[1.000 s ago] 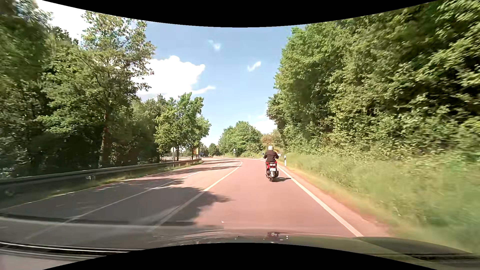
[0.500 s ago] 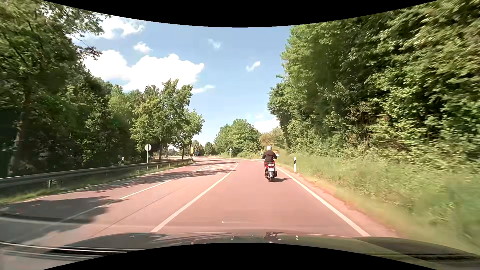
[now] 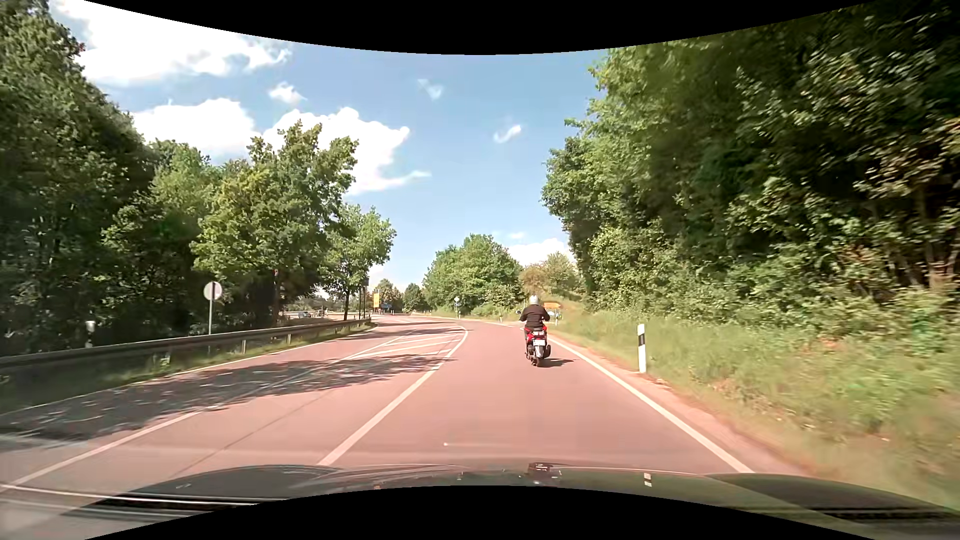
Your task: Follow the waypoints while adhering to traffic rules and regulations
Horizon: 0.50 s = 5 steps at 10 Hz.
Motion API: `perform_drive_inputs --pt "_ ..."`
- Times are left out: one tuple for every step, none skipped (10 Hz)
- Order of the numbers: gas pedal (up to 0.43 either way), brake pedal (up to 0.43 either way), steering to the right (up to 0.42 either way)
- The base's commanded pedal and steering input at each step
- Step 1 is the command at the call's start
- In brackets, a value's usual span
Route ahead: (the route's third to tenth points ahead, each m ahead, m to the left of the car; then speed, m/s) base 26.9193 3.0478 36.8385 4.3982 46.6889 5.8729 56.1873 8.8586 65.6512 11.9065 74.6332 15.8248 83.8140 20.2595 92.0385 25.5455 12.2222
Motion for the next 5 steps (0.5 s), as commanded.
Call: perform_drive_inputs --pt "0.209 0.012 -0.002" --pt "0.209 0.012 -0.004" --pt "0.209 0.012 -0.005" --pt "0.209 0.006 -0.006" --pt "0.209 0.012 -0.008"
